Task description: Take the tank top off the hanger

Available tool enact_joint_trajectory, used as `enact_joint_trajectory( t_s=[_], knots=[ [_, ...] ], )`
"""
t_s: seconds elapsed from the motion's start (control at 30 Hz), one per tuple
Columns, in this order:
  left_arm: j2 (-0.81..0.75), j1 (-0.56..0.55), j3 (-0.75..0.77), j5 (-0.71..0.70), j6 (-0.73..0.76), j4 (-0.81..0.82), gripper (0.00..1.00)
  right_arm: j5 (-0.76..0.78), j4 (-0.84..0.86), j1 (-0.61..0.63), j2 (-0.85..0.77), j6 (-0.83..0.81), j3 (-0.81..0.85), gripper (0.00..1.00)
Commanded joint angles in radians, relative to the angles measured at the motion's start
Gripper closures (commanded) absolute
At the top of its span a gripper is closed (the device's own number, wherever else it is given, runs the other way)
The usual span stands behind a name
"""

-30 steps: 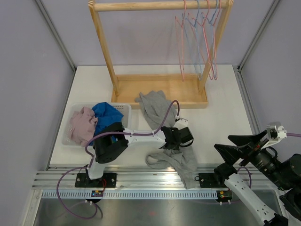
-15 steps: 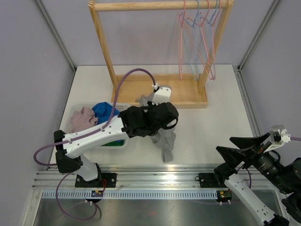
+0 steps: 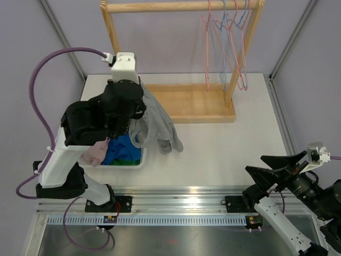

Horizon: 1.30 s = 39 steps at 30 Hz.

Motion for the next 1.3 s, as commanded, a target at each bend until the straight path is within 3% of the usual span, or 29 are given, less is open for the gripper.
enact_joint_trajectory(
  t_s=[0.0, 0.13, 0.37, 0.47, 0.53, 0.6, 0.67, 0.8, 1.03, 1.13, 1.23, 1.27],
  knots=[
    [-0.062, 0.047, 0.014, -0.137, 0.099, -0.001, 1.0, 0.002, 0.049, 0.003, 0.023, -0.008, -0.016, 0.0],
    [-0.162, 0.139, -0.099, -0.151, 0.119, 0.048, 1.0, -0.005, 0.061, 0.003, 0.029, -0.004, -0.033, 0.0],
    [-0.337, 0.322, -0.427, -0.082, 0.035, 0.06, 1.0, -0.019, 0.093, 0.005, 0.015, 0.018, -0.068, 0.01],
    [-0.407, 0.47, -0.644, 0.017, 0.033, 0.127, 1.0, -0.033, 0.1, 0.003, 0.017, 0.025, -0.07, 0.0],
    [-0.439, 0.633, -0.803, 0.106, 0.052, 0.207, 1.0, -0.036, 0.1, 0.003, 0.017, 0.028, -0.068, 0.01],
    [-0.443, 0.804, -0.891, 0.27, 0.067, 0.264, 1.0, -0.039, 0.101, 0.003, 0.019, 0.027, -0.065, 0.01],
    [-0.417, 0.903, -0.986, 0.39, 0.07, 0.278, 1.0, -0.04, 0.101, 0.003, 0.02, 0.03, -0.06, 0.01],
    [-0.343, 1.095, -1.098, 0.491, 0.066, 0.331, 1.0, -0.045, 0.107, 0.003, 0.022, 0.03, -0.062, 0.01],
    [-0.259, 1.109, -1.206, 0.751, 0.122, 0.421, 1.0, -0.068, 0.141, 0.003, 0.019, 0.047, -0.112, 0.0],
    [-0.202, 1.107, -1.241, 0.811, 0.124, 0.436, 0.91, -0.093, 0.173, 0.005, 0.017, 0.062, -0.148, 0.01],
    [-0.197, 1.109, -1.235, 0.779, 0.109, 0.422, 0.71, -0.102, 0.189, 0.005, 0.019, 0.064, -0.169, 0.0],
    [-0.209, 1.109, -1.23, 0.765, 0.101, 0.413, 0.54, -0.102, 0.187, 0.005, 0.023, 0.062, -0.169, 0.0]
  ],
)
